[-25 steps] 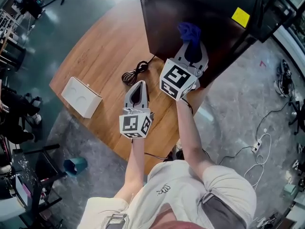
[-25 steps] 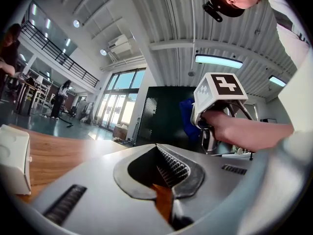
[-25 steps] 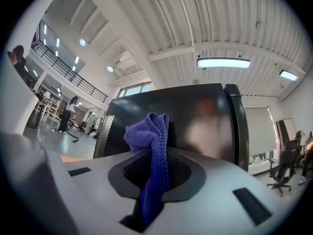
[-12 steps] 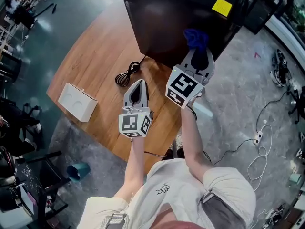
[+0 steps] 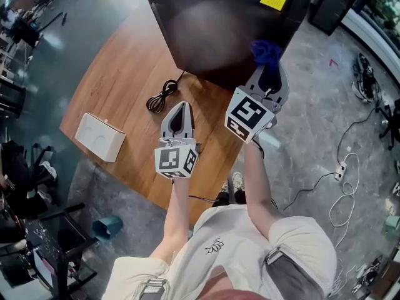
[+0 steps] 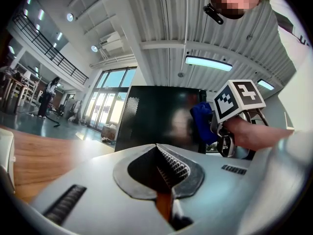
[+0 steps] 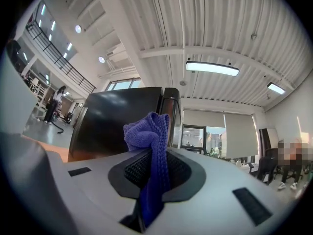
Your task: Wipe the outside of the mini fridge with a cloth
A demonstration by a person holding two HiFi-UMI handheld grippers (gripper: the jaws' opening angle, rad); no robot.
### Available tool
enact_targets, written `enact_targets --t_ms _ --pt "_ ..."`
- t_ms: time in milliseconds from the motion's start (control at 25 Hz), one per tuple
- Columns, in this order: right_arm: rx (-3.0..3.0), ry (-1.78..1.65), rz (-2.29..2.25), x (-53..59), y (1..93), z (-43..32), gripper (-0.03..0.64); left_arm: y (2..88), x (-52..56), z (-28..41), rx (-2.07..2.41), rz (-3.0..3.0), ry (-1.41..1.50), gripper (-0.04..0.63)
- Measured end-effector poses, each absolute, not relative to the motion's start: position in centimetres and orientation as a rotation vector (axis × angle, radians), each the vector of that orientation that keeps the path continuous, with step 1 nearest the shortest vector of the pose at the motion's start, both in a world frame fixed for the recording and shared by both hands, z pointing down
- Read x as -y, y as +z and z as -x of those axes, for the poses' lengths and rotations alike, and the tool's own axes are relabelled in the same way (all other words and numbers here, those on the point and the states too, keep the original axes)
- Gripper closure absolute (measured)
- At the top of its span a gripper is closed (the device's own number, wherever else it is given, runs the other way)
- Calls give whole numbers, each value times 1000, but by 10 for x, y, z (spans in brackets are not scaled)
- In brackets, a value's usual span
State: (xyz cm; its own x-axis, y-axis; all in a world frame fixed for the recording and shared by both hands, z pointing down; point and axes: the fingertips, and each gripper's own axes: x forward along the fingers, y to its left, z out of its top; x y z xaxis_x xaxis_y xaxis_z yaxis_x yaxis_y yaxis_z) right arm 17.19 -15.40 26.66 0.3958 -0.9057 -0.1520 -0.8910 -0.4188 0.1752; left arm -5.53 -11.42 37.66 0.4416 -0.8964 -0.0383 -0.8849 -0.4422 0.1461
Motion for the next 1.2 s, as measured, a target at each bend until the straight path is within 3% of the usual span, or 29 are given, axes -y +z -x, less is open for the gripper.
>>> enact_targets --t_ms 600,880,1200 --pt "1663 -285 -2614 131 269 -198 555 380 111 50 1578 -2572 -174 591" --pt "2107 -349 -2410 155 264 -96 555 385 112 58 1601 -2558 -179 591" --pt "2307 -267 -2219 245 291 20 555 402 125 120 1756 -2447 -195 591"
